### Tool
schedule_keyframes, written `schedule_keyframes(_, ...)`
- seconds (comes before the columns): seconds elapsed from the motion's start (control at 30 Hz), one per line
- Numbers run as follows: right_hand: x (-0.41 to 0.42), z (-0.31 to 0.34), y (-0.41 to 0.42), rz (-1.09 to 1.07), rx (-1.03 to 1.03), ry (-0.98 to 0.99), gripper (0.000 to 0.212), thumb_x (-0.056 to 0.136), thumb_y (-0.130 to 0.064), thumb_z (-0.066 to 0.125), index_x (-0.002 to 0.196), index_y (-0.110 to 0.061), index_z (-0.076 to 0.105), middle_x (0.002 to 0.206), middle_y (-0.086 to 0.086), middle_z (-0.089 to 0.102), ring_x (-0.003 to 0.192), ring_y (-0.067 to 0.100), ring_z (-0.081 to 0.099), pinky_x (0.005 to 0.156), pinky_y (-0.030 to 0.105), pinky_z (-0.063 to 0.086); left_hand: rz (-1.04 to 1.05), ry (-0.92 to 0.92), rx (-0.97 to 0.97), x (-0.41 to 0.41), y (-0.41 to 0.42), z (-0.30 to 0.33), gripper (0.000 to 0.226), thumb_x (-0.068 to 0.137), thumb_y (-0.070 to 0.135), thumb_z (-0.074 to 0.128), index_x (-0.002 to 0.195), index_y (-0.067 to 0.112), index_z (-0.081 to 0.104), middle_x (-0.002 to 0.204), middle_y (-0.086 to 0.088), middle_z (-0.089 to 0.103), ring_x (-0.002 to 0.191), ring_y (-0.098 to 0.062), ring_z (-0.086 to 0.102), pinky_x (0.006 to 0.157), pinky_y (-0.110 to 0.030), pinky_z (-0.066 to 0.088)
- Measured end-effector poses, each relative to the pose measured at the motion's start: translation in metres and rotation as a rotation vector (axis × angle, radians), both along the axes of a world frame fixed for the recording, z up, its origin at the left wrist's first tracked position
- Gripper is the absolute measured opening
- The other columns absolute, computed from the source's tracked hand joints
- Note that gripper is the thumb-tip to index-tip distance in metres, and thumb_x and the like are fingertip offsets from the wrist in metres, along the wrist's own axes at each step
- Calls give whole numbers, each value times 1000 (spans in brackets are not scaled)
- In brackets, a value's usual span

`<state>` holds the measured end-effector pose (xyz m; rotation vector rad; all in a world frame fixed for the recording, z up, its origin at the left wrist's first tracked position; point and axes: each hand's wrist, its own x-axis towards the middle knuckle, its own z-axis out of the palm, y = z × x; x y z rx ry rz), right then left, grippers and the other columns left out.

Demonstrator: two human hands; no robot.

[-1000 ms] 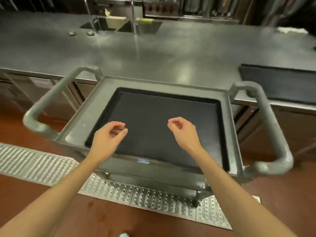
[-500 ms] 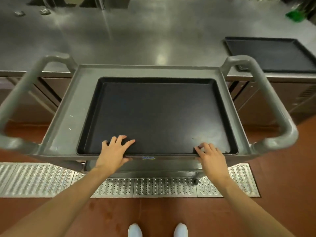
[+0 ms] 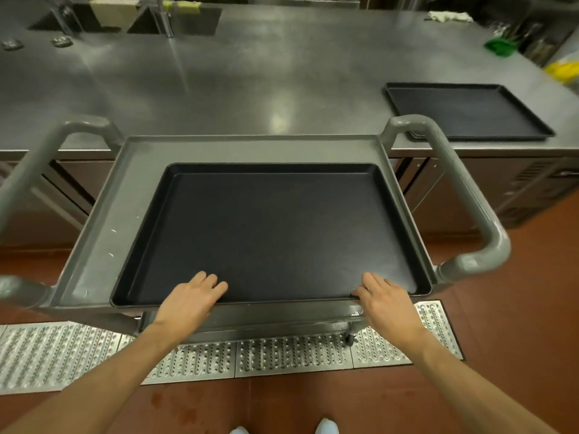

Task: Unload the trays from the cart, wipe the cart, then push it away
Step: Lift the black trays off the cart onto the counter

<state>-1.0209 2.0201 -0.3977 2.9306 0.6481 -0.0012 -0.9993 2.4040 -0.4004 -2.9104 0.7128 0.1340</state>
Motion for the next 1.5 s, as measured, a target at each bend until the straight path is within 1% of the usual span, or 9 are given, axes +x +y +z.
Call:
schedule_keyframes(0.13, -2, 7, 9, -58, -20, -18, 48, 66, -32, 88, 105, -14, 67, 94, 5, 62, 84, 24, 59, 72, 38, 52, -74, -50, -11, -7, 0, 10, 54, 32, 3, 92, 78, 14, 67, 68, -3, 57, 57, -21, 56, 39, -29, 44)
schedule_keyframes(0.33, 6, 10, 27, -166, -26, 50, 96, 53, -8, 92, 141, -13, 54, 136, 13, 63, 126, 32, 59, 109, 48, 45, -87, -182, -36, -19, 5, 21, 44, 43, 3, 85, 81, 10, 63, 73, -8, 55, 63, -27, 55, 58, -38, 48)
schedule_keyframes(0.5, 1, 7, 40, -123, 61, -16, 86, 48, 0, 93, 129, -10, 66, 126, 12, 70, 118, 30, 67, 98, 45, 54, 72, -239, -5, -19, 18, 23, 88, 38, -18, 79, 122, -1, 58, 115, -24, 60, 101, -40, 62, 80, -49, 55)
schedule_keyframes(0.6, -4, 6, 49, -115, 115, -75, 85, 47, 2, 92, 127, -10, 68, 123, 11, 72, 114, 30, 69, 96, 43, 55, 87, -177, -9, -17, 30, 20, 102, 30, -26, 78, 127, 3, 62, 129, -22, 62, 110, -39, 65, 83, -50, 58)
schedule_keyframes(0.83, -5, 38, 51, -154, 215, -222, 81, 44, 11, 86, 121, -12, 72, 114, 7, 76, 99, 32, 74, 81, 43, 61, 39, -303, -208, -7, 41, 51, 68, 42, -25, 76, 105, 1, 74, 105, -14, 75, 89, -37, 73, 64, -52, 61)
schedule_keyframes(1.03, -13, 84, 32, -165, 211, -352, 79, 45, 6, 91, 120, -11, 73, 115, 8, 76, 101, 33, 73, 81, 44, 60, -79, -487, -336, -1, 27, 94, 42, 68, -12, 60, 105, 1, 74, 104, -14, 75, 90, -37, 73, 66, -50, 61)
schedule_keyframes(1.2, -13, 127, -14, -162, 231, -535, 76, 44, 14, 82, 117, -8, 74, 113, 11, 76, 99, 37, 74, 77, 42, 61, -190, -631, -377, 15, -18, 148, 38, 76, -5, 49, 103, 3, 75, 104, -11, 75, 88, -37, 73, 62, -45, 60)
schedule_keyframes(1.33, -17, 156, -70, -169, 231, -668, 59, 62, 11, 71, 118, -7, 72, 115, 13, 75, 101, 38, 73, 79, 43, 60, -273, -751, -426, 24, -75, 180, 40, 81, -3, 41, 101, 3, 76, 105, -12, 75, 88, -39, 72, 63, -47, 60)
schedule_keyframes(1.5, -29, 178, -168, -200, 208, -751, 60, 62, 5, 84, 118, -8, 73, 116, 12, 75, 101, 36, 73, 78, 43, 61, -323, -823, -440, 25, -175, 204, 38, 84, -1, 42, 103, 3, 75, 107, -12, 74, 92, -39, 71, 68, -49, 59)
